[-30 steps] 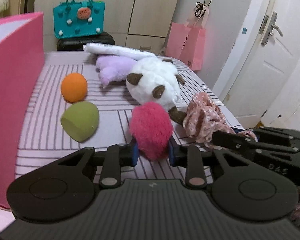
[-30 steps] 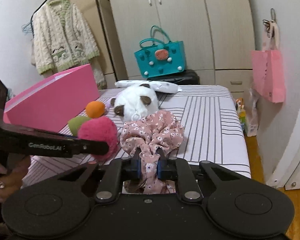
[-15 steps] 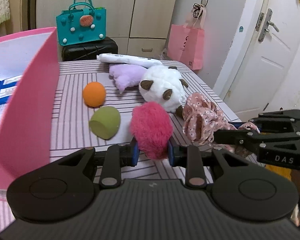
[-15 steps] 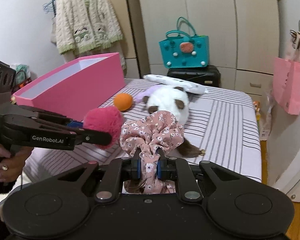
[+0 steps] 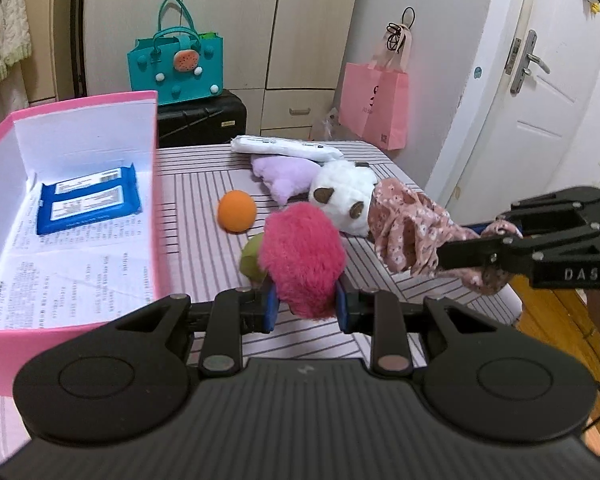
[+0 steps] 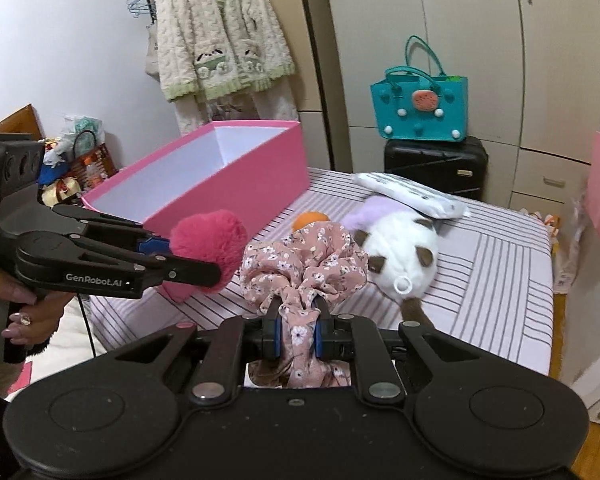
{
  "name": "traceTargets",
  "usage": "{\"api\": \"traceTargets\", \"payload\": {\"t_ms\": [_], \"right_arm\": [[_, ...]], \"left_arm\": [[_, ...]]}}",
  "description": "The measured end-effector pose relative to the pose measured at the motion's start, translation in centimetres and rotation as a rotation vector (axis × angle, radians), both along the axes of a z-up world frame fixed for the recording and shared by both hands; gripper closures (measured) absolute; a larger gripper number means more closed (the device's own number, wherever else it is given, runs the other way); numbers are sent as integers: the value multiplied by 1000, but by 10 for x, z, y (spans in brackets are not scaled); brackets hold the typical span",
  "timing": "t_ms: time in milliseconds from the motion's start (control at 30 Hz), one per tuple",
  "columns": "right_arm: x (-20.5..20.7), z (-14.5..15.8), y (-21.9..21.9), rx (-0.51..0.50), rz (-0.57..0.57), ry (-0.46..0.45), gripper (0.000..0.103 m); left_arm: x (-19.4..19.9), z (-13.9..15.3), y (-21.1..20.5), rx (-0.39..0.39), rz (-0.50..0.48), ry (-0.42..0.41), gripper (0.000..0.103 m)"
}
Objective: Organize soft objects
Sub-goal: 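Carry the scrunchie with the right gripper while the left carries the pompom toward the box, then lower the scrunchie and pompom into the pink box and open both grippers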
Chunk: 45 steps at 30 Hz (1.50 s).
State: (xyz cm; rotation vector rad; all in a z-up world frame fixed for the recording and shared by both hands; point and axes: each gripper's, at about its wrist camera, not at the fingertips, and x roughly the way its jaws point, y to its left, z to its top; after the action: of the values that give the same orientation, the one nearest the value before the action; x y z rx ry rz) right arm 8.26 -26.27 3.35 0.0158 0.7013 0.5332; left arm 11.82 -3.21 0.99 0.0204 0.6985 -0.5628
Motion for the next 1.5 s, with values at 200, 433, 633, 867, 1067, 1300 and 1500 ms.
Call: {"api": "traceTargets", "payload": {"t_ms": [200,433,633,867,1067,1300,1500], "right_arm": [[4,11,17,-8,44,13,86],[15,26,33,-47,77,24,85],[27,40,44,-75,103,11,85],[44,54,56,-102,127,-26,85],[69,53,69,-86,156,-31,85],[92,40,88,-40,183,-33,85],[109,44,107,-61,208,-66,85]], "left_arm": [[-12,15,22,10,58,-51,76],[-22,42,50,7,59,-79,76],[-21,61,74,6,93,-93,76],[-2,72,105,64,179,-115,76],[30,68,119,121,214,-95,76],[83,46,122,191,221,-12,76],[128,25,116,285,197,123,76]]}}
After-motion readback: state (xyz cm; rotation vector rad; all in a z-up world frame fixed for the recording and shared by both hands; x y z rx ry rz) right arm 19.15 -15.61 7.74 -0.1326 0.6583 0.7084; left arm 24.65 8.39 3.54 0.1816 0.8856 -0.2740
